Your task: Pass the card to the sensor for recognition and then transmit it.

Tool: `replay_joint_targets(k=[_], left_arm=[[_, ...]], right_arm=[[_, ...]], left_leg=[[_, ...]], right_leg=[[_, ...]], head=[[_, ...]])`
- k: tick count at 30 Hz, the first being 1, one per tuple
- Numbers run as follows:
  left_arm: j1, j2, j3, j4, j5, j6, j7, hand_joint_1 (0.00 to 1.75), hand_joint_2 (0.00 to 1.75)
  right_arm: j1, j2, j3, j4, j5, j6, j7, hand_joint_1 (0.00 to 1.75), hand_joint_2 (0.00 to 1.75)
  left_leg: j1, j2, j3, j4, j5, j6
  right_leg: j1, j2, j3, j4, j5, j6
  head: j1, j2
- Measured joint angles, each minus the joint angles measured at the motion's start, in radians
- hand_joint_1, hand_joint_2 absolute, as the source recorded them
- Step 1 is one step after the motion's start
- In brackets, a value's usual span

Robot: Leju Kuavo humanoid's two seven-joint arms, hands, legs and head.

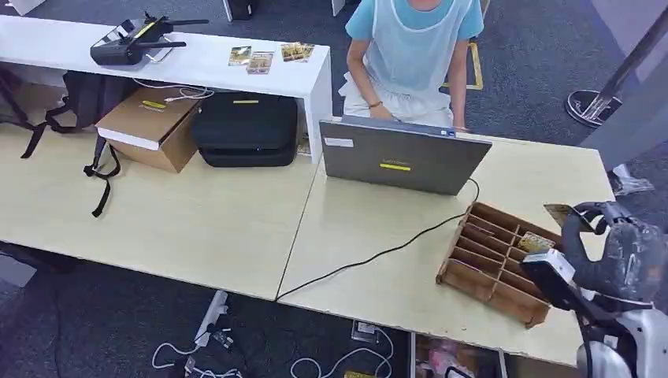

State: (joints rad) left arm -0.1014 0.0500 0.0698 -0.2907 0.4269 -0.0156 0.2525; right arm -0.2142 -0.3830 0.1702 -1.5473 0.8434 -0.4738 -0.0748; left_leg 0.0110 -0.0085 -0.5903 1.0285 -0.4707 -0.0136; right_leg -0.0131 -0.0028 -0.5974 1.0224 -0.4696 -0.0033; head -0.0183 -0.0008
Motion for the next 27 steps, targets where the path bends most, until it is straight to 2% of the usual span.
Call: replay_joint_targets(k=[4,9,13,17,21,27], left_arm=[[-0.018,0.000,-0.027,0.000,-0.004,0.005,0.000,0.00,1.75],[-0.042,-0.001,-0.061,0.000,0.005,0.011,0.000,0.00,1.75],[-0.061,-0.002,-0.090,0.000,0.025,0.019,0.000,0.00,1.75],[-0.081,-0.010,-0.117,0.000,0.053,0.043,0.000,0.00,1.75],[-0.099,-0.024,-0.138,0.000,0.087,0.070,0.000,0.00,1.75],[-0.114,-0.037,-0.157,0.000,0.120,0.088,0.000,0.00,1.75]], right_arm=[[-0.147,0.000,0.059,0.038,-0.008,0.018,-0.025,1.75,1.75],[-0.408,0.028,0.196,0.181,-0.027,0.064,-0.040,1.75,1.75],[-0.623,0.103,0.319,0.353,-0.052,0.124,-0.035,1.75,1.75],[-0.781,0.194,0.411,0.514,-0.069,0.167,-0.032,1.75,1.75],[-0.895,0.284,0.482,0.654,-0.072,0.205,-0.022,1.75,1.75],[-0.989,0.378,0.559,0.806,-0.060,0.236,-0.010,1.75,1.75]], left_leg=[[0.000,0.002,0.000,0.000,0.001,0.000],[0.000,0.003,0.000,0.000,0.004,-0.001],[0.000,0.003,0.000,0.000,0.005,-0.002],[0.001,0.002,0.000,0.000,0.006,-0.003],[0.001,0.002,0.000,0.000,0.006,-0.003],[0.001,0.002,0.000,0.000,0.006,-0.003]], right_leg=[[0.000,0.002,0.000,0.000,0.001,0.000],[0.000,0.002,-0.001,0.001,0.003,-0.002],[0.000,0.003,-0.002,0.002,0.004,-0.002],[0.001,0.002,-0.002,0.003,0.004,-0.002],[0.001,0.002,-0.002,0.003,0.004,-0.002],[0.001,0.002,-0.002,0.003,0.004,-0.002]], head=[[0.000,0.000],[0.000,0.000],[0.000,0.000],[0.000,0.000],[0.001,0.000],[0.001,0.000]])
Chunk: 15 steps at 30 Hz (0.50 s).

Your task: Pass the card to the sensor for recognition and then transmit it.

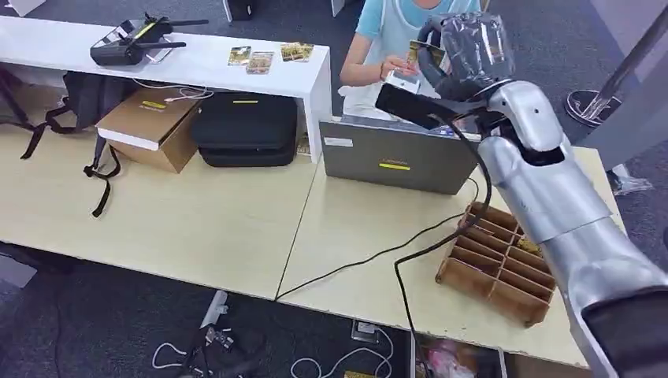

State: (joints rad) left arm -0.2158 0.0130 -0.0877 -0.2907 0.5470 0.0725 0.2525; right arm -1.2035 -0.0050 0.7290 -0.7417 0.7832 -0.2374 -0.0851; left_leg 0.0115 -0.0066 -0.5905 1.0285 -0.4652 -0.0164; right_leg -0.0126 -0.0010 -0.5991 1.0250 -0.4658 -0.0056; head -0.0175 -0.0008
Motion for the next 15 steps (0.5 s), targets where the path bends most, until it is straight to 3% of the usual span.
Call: replay_joint_targets(k=[8,15], left_arm=[[-0.004,-0.004,-0.023,0.000,0.018,0.008,0.000,0.00,1.75],[-0.024,-0.004,-0.044,0.001,0.019,0.021,0.000,0.00,1.75]], right_arm=[[-0.049,0.080,0.045,0.136,-0.009,0.050,0.032,1.75,1.75],[-0.066,0.103,0.058,0.176,-0.005,0.066,0.045,1.75,1.75]], left_leg=[[0.000,0.000,0.000,0.000,0.000,0.000],[0.000,0.000,0.000,0.000,0.000,0.000]], right_leg=[[0.000,0.000,0.000,0.000,0.000,0.000],[0.000,0.000,0.000,0.000,0.000,0.000]], head=[[0.000,0.000],[0.000,0.000]])
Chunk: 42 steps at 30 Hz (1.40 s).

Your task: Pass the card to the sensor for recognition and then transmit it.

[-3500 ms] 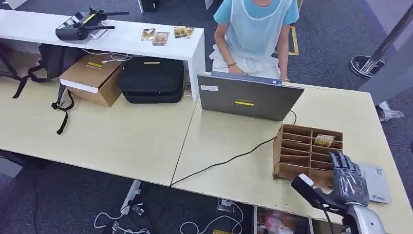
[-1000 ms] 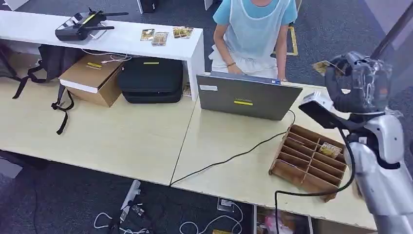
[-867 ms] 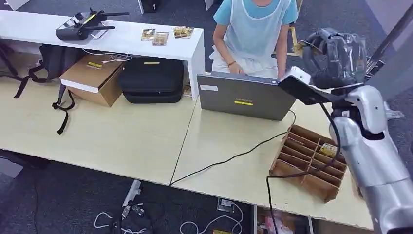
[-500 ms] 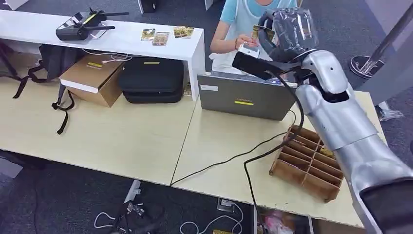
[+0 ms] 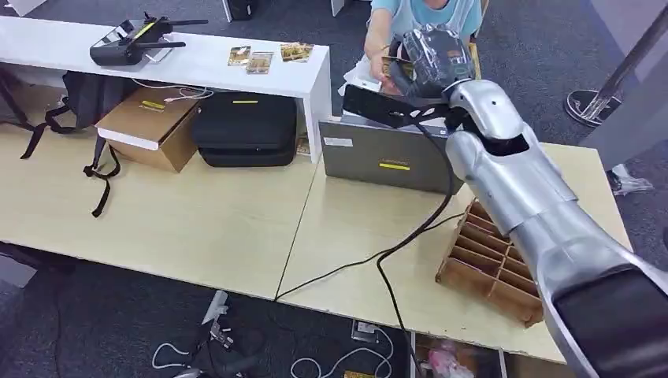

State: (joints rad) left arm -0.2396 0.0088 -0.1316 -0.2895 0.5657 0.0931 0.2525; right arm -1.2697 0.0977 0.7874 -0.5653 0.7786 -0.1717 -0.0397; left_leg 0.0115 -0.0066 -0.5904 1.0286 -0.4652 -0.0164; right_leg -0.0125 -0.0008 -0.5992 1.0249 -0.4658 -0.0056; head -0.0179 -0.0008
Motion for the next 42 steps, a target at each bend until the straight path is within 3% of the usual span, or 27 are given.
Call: replay_joint_targets(k=[4,5,6,7,18,27,34,42], left_arm=[[-0.011,0.000,-0.006,0.001,0.000,0.006,0.000,0.00,1.75],[-0.013,0.000,-0.008,0.002,-0.001,0.006,0.000,0.00,1.75],[-0.015,0.000,-0.011,0.002,-0.001,0.006,0.000,0.00,1.75],[-0.017,0.000,-0.014,0.002,-0.002,0.006,0.000,0.00,1.75],[-0.034,0.000,-0.031,0.015,-0.016,0.006,0.000,0.00,1.75],[-0.036,-0.001,-0.038,0.020,-0.028,0.010,0.000,0.00,1.75],[-0.033,-0.003,-0.042,0.021,-0.031,0.018,0.000,0.00,1.75],[-0.005,0.009,-0.042,0.021,-0.039,0.016,0.000,0.00,1.75]], right_arm=[[-0.002,0.003,0.005,0.007,0.004,0.011,0.003,1.71,1.75],[-0.003,0.004,0.005,0.008,0.007,0.014,0.003,1.38,1.75],[-0.003,0.005,0.006,0.009,0.011,0.018,0.003,0.10,1.75],[-0.003,0.007,0.006,0.010,0.013,0.018,0.003,0.00,1.75],[-0.002,0.010,-0.011,0.001,-0.011,0.064,0.007,0.00,1.75],[0.019,-0.033,-0.106,-0.063,-0.090,0.038,0.008,0.00,1.75],[0.104,-0.144,-0.248,-0.191,-0.216,0.056,-0.002,0.00,1.75],[0.277,-0.337,-0.433,-0.483,-0.481,0.281,0.004,0.00,1.75]], left_leg=[[0.000,0.000,0.000,0.000,0.000,0.000],[0.000,0.000,0.000,0.000,0.000,0.000],[0.000,0.000,0.000,0.000,0.000,0.000],[0.000,0.000,0.000,0.000,0.000,0.000],[0.000,0.000,0.000,0.000,0.000,0.000],[0.000,0.000,0.000,0.001,0.000,0.000],[0.000,-0.002,0.000,0.001,0.000,0.000],[0.000,-0.003,-0.001,0.002,-0.001,0.001]], right_leg=[[0.000,0.000,0.000,0.000,0.000,0.000],[0.000,0.000,0.000,0.000,0.000,0.000],[0.000,0.000,0.000,0.000,0.000,0.000],[0.000,0.000,0.000,0.000,0.000,0.000],[0.000,0.000,0.000,0.000,0.000,0.000],[0.000,0.000,0.000,0.000,0.000,0.000],[0.000,-0.001,0.000,-0.001,0.000,0.000],[0.000,-0.002,-0.001,-0.002,0.000,0.001]], head=[[0.000,0.000],[0.000,0.000],[0.000,0.000],[0.000,0.000],[0.000,0.000],[0.000,0.000],[0.000,0.000],[0.000,0.000]])
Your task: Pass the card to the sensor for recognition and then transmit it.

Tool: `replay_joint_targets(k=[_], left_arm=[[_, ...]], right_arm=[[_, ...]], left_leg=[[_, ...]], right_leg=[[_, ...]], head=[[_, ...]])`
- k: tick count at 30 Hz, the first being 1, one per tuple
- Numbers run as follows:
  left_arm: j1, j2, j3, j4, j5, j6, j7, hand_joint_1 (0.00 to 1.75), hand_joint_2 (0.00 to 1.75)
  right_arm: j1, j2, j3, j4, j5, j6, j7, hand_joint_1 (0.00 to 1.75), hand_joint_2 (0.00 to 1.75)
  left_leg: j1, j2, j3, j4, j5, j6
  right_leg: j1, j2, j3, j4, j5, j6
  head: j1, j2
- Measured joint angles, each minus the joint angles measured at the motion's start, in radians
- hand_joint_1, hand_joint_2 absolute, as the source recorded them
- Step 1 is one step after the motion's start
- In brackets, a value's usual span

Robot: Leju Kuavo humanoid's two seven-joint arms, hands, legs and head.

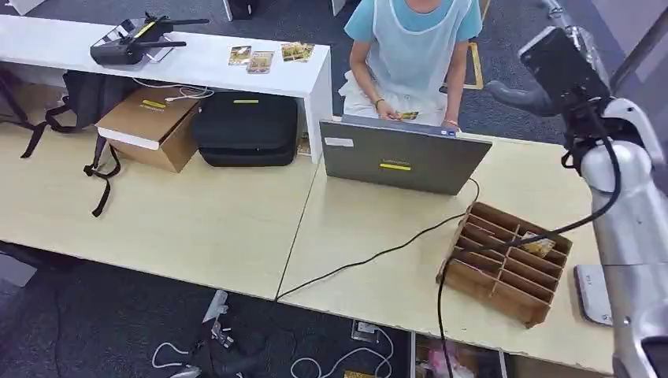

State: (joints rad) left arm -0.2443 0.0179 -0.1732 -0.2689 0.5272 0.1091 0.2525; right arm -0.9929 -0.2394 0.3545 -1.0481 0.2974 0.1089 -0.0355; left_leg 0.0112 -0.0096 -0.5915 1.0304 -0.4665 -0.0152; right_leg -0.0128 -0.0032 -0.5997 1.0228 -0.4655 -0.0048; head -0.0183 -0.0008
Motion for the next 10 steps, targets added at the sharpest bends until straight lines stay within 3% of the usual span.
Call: replay_joint_targets(k=[5,10], left_arm=[[0.015,0.006,0.003,0.000,-0.014,-0.002,0.000,0.00,1.75],[0.029,0.008,0.021,0.000,-0.012,0.000,0.000,0.00,1.75]], right_arm=[[0.144,-0.127,-0.094,-0.172,-0.239,0.128,-0.029,0.00,1.75],[0.345,-0.218,-0.190,-0.331,-0.387,0.162,-0.072,0.00,1.75]], left_leg=[[0.000,-0.002,-0.001,0.000,0.000,0.000],[0.000,-0.001,-0.001,0.000,-0.001,0.002]], right_leg=[[0.000,-0.002,0.001,0.000,-0.001,0.001],[0.000,-0.002,0.001,-0.001,-0.001,0.001]], head=[[0.000,0.000],[0.000,0.000]])
